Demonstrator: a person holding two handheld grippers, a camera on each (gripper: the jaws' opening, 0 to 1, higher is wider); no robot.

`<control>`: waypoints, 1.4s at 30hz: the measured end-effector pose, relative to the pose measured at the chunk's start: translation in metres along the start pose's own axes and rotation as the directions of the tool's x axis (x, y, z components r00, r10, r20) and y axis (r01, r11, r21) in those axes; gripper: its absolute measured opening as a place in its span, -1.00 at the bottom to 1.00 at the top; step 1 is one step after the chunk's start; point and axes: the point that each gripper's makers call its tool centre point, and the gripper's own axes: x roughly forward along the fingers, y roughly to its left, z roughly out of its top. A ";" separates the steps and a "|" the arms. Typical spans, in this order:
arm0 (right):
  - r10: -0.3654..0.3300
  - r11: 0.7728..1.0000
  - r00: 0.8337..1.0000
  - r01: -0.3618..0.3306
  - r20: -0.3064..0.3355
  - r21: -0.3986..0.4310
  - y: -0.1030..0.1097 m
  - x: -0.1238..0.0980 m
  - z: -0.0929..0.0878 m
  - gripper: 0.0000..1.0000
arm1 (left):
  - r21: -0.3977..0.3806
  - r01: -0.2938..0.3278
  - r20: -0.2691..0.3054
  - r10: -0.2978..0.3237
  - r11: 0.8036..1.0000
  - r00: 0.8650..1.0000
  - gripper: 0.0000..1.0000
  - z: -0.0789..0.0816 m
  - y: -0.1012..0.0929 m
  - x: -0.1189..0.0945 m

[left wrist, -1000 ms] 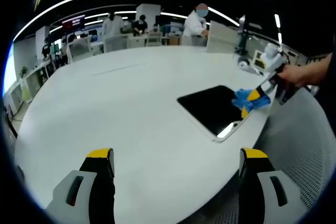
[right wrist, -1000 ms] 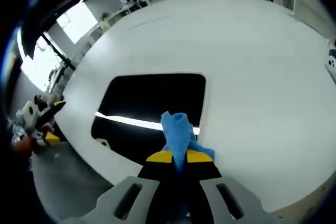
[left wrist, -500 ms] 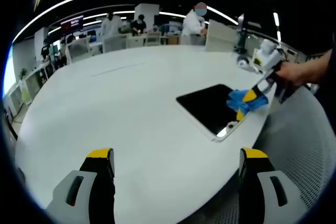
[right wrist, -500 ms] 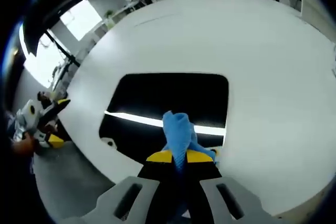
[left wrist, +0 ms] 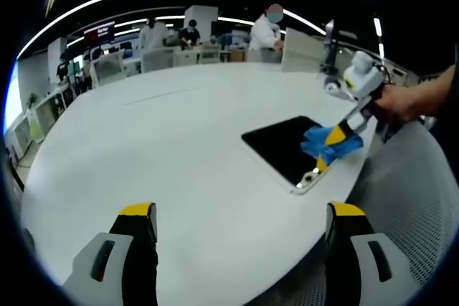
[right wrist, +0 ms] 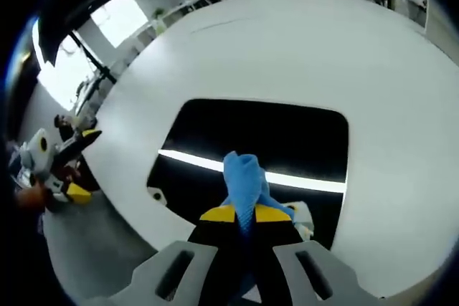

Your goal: Wipe the mirror surface with the cleaning cloth until all visible marks leave the cleaned area.

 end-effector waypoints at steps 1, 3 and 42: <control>0.003 1.000 1.000 -0.003 -0.003 -0.008 0.004 0.002 0.001 -0.96 | 0.001 -0.001 0.003 0.001 1.000 1.000 0.98 0.001 0.000 0.000; 0.009 1.000 1.000 -0.009 -0.004 -0.017 0.010 0.003 0.002 -0.96 | -0.001 0.000 0.012 0.000 1.000 1.000 0.98 0.002 0.000 0.000; 0.094 0.961 0.994 -0.106 -0.059 -0.257 0.097 0.040 0.018 -0.94 | 0.002 0.020 0.008 -0.020 1.000 1.000 0.97 0.000 -0.004 0.001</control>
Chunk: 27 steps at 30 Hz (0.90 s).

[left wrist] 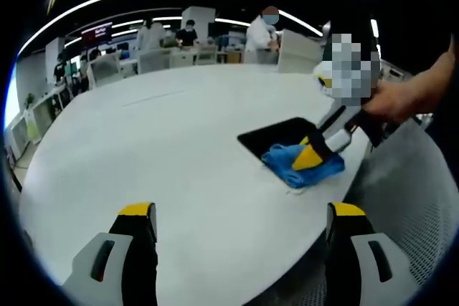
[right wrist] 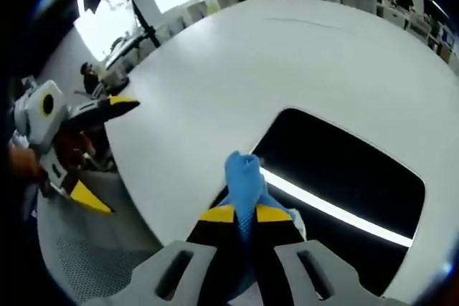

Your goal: Wipe the mirror surface with the cleaning cloth until all visible marks leave the cleaned area.

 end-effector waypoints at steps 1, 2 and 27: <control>0.004 1.000 1.000 -0.004 -0.003 0.023 0.000 0.000 0.000 -0.94 | 0.000 0.000 -0.001 0.000 1.000 1.000 0.97 0.000 0.000 0.000; 0.010 0.999 1.000 -0.010 -0.006 0.037 -0.002 0.000 0.001 -0.95 | 0.001 -0.001 -0.002 0.001 1.000 1.000 0.97 -0.001 0.000 0.000; -0.011 0.999 1.000 0.011 -0.016 0.049 -0.028 0.015 0.039 -0.96 | -0.008 -0.006 -0.005 0.006 1.000 1.000 0.97 0.000 0.001 0.001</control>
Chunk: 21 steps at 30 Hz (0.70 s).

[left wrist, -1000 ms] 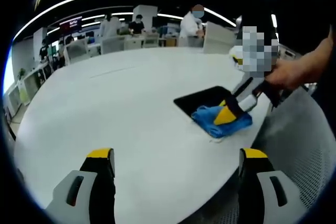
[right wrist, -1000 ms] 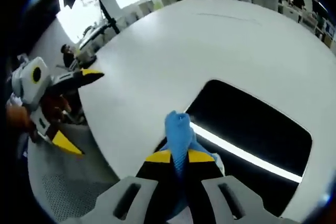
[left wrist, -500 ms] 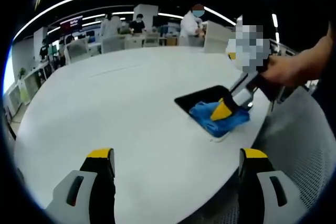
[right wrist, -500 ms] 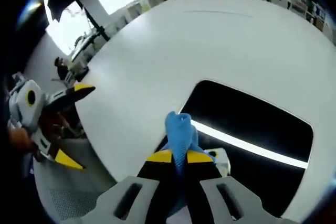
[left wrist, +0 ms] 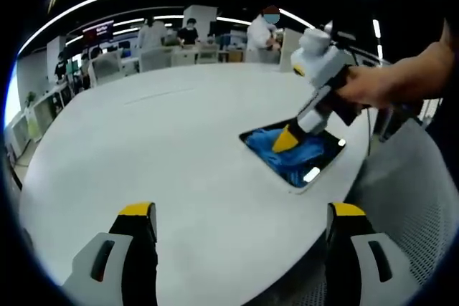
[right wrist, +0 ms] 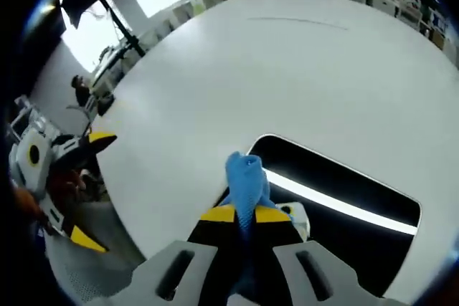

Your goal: Wipe the mirror surface with the cleaning cloth until all visible marks leave the cleaned area.

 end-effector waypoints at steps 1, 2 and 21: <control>-0.001 1.000 1.000 0.001 0.000 0.000 -0.001 0.001 0.001 -0.96 | 0.000 0.000 -0.001 0.000 1.000 1.000 0.97 0.000 0.000 0.000; -0.002 1.000 1.000 0.002 0.000 0.000 -0.002 0.001 0.004 -0.96 | 0.000 0.000 -0.001 0.000 1.000 1.000 0.97 0.000 0.000 0.000; -0.029 0.996 0.998 0.025 0.050 0.081 -0.024 0.015 0.042 -0.96 | 0.000 0.000 -0.003 0.000 1.000 1.000 0.97 -0.001 0.000 0.000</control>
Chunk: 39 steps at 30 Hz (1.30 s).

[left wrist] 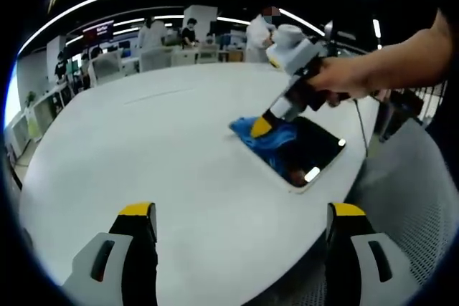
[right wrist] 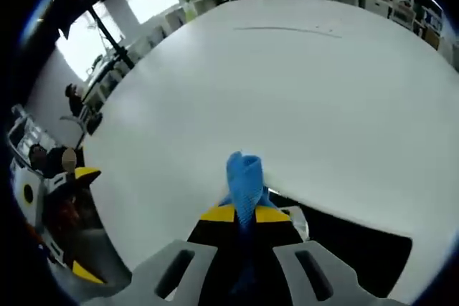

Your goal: Wipe the mirror surface with the cleaning cloth until all visible marks leave the cleaned area.

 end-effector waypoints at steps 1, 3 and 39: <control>-0.003 1.000 1.000 0.003 0.002 0.005 -0.002 0.001 0.002 -0.96 | 0.001 0.000 0.001 0.000 1.000 1.000 0.97 0.000 0.000 0.000; -0.010 1.000 1.000 0.010 0.000 -0.012 0.000 0.001 0.002 -0.96 | 0.001 0.000 0.000 0.000 1.000 1.000 0.97 0.000 0.000 0.000; -0.041 0.999 0.999 0.040 -0.007 -0.026 -0.035 -0.017 -0.010 -0.96 | 0.005 -0.008 -0.006 0.008 1.000 1.000 0.97 -0.001 0.002 -0.001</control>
